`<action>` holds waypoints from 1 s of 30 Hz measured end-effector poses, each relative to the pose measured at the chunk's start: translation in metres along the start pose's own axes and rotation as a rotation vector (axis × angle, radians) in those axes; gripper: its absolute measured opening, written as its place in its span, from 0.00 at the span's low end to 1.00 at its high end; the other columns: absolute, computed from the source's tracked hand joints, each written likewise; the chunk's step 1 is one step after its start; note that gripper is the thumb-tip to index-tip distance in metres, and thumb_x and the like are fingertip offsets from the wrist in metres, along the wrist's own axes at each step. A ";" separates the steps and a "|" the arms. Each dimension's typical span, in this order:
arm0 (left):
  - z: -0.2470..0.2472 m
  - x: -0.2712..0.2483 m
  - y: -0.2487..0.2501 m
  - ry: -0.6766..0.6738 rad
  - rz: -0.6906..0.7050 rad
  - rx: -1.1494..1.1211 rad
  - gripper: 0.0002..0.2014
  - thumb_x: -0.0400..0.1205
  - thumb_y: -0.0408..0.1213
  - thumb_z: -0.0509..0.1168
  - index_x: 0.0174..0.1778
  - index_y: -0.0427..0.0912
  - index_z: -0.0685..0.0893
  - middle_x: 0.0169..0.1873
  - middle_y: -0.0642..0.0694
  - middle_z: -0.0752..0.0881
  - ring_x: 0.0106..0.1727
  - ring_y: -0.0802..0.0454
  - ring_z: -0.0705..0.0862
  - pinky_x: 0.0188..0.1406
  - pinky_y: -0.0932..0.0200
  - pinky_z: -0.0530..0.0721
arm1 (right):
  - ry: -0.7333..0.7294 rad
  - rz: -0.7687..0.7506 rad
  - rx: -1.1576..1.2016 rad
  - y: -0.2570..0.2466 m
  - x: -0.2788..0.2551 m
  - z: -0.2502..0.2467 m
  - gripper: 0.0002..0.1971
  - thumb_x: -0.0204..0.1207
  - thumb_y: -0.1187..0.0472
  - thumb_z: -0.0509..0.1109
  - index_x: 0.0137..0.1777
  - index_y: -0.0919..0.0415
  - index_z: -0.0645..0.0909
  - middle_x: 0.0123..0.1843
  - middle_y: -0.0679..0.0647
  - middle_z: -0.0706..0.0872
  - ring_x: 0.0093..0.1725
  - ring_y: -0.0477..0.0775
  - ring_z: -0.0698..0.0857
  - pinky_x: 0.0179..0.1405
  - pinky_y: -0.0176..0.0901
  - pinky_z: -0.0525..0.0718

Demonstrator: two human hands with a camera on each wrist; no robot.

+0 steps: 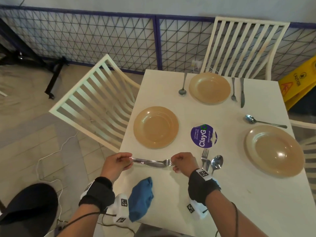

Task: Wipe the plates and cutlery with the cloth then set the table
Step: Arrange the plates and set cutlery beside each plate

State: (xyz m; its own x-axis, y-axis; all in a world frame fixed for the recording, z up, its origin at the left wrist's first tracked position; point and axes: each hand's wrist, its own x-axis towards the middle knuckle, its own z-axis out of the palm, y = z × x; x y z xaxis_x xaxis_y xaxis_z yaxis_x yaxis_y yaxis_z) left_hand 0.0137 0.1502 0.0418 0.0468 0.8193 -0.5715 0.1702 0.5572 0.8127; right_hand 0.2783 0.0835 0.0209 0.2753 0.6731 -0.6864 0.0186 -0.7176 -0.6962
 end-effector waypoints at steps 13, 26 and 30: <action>-0.028 0.099 -0.009 0.123 -0.031 0.328 0.08 0.73 0.29 0.75 0.42 0.47 0.93 0.43 0.46 0.93 0.46 0.48 0.90 0.60 0.54 0.88 | 0.260 0.279 0.136 -0.021 0.041 0.070 0.05 0.73 0.75 0.76 0.41 0.66 0.89 0.32 0.62 0.88 0.22 0.53 0.83 0.18 0.34 0.84; -0.025 0.116 -0.013 0.111 0.036 0.601 0.05 0.76 0.36 0.74 0.42 0.52 0.92 0.46 0.51 0.92 0.51 0.50 0.88 0.64 0.57 0.84 | 0.333 0.343 0.134 -0.022 0.057 0.080 0.06 0.71 0.68 0.81 0.36 0.61 0.87 0.33 0.58 0.90 0.24 0.52 0.86 0.32 0.44 0.92; -0.023 0.116 -0.012 0.125 0.028 0.638 0.06 0.77 0.36 0.72 0.42 0.53 0.92 0.48 0.51 0.92 0.52 0.49 0.88 0.64 0.56 0.84 | 0.323 0.333 0.113 -0.021 0.057 0.080 0.07 0.69 0.66 0.82 0.33 0.59 0.88 0.32 0.57 0.91 0.28 0.55 0.89 0.41 0.54 0.94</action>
State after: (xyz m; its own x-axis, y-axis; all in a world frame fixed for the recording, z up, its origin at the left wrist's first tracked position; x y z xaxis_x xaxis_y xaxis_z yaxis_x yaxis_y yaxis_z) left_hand -0.0058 0.2413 -0.0317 -0.0482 0.8635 -0.5020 0.7236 0.3767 0.5783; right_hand 0.2162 0.1512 -0.0201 0.5332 0.3072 -0.7882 -0.2211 -0.8487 -0.4804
